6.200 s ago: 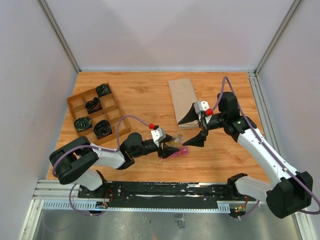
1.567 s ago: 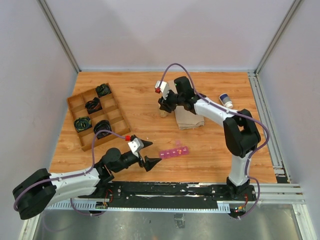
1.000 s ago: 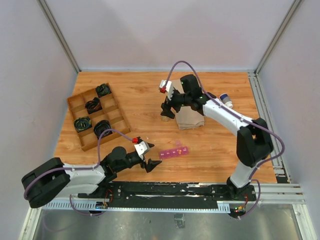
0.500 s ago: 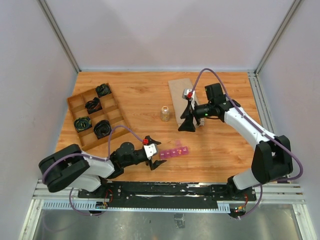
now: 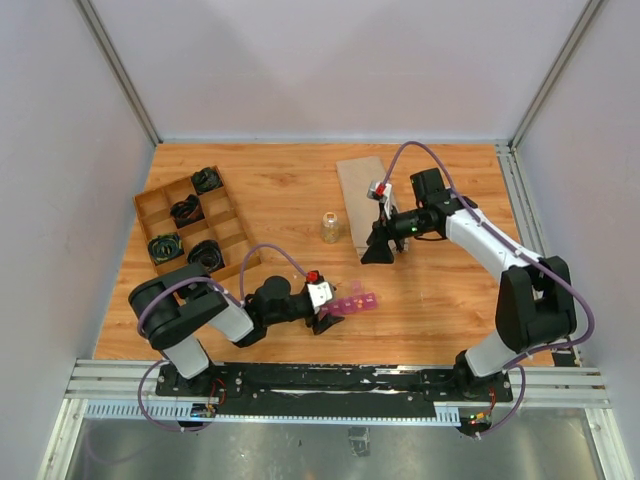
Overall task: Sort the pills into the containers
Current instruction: Close the pill container at the center of the board.
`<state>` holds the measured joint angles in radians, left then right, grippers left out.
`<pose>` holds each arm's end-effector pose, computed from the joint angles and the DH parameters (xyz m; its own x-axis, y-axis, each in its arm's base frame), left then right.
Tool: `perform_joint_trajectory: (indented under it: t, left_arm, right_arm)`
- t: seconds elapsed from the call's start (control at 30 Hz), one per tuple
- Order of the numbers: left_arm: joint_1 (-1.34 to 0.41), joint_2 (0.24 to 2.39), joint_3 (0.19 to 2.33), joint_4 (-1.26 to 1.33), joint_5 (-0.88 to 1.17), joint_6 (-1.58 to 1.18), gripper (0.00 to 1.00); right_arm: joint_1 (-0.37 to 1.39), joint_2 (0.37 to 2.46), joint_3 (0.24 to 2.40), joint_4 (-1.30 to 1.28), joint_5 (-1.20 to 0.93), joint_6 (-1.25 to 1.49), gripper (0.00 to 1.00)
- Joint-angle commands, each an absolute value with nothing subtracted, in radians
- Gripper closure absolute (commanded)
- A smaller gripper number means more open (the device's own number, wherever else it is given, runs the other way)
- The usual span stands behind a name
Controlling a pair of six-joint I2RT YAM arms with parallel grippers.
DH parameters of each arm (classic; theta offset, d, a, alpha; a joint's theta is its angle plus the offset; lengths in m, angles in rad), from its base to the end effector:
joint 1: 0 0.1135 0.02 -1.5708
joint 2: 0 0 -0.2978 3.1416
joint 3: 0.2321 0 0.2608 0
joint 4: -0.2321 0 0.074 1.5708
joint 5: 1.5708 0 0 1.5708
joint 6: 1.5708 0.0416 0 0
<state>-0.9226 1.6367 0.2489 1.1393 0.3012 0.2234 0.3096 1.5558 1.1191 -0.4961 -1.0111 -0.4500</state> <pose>0.1441 -0.2107 0.1440 0.0623 0.2681 -0.9614 0.9446 0.2953 0.1436 0.3018 0.1335 0.2811 -0.4095 -0.3734 -0.8324 -0.9113 0.2104 0.3539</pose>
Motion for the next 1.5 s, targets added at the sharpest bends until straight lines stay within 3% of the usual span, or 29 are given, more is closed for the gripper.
perform_joint_trajectory:
  t: [0.0, 0.5, 0.6, 0.9, 1.13, 1.47]
  left_arm:
    - [-0.928, 1.694, 0.278, 1.188, 0.306, 0.185, 0.23]
    - [-0.928, 1.758, 0.31, 1.162, 0.306, 0.158, 0.49]
    - [-0.927, 1.756, 0.312, 1.153, 0.304, 0.158, 0.6]
    - [-0.927, 1.751, 0.313, 1.148, 0.308, 0.155, 0.76]
    - [-0.928, 1.755, 0.312, 1.15, 0.313, 0.157, 0.78]
    - [-0.927, 1.759, 0.315, 1.159, 0.322, 0.145, 0.81]
  right_arm:
    - [0.303, 1.579, 1.155, -0.52, -0.985, -0.446, 0.29]
    - [0.339, 1.688, 1.182, -0.558, -0.887, -0.458, 0.48]
    - [0.346, 1.721, 1.193, -0.577, -0.868, -0.466, 0.54]
    - [0.387, 1.803, 1.21, -0.595, -0.845, -0.452, 0.71]
    - [0.405, 1.847, 1.218, -0.596, -0.831, -0.425, 0.89]
    - [0.428, 1.838, 1.232, -0.661, -0.946, -0.502, 0.93]
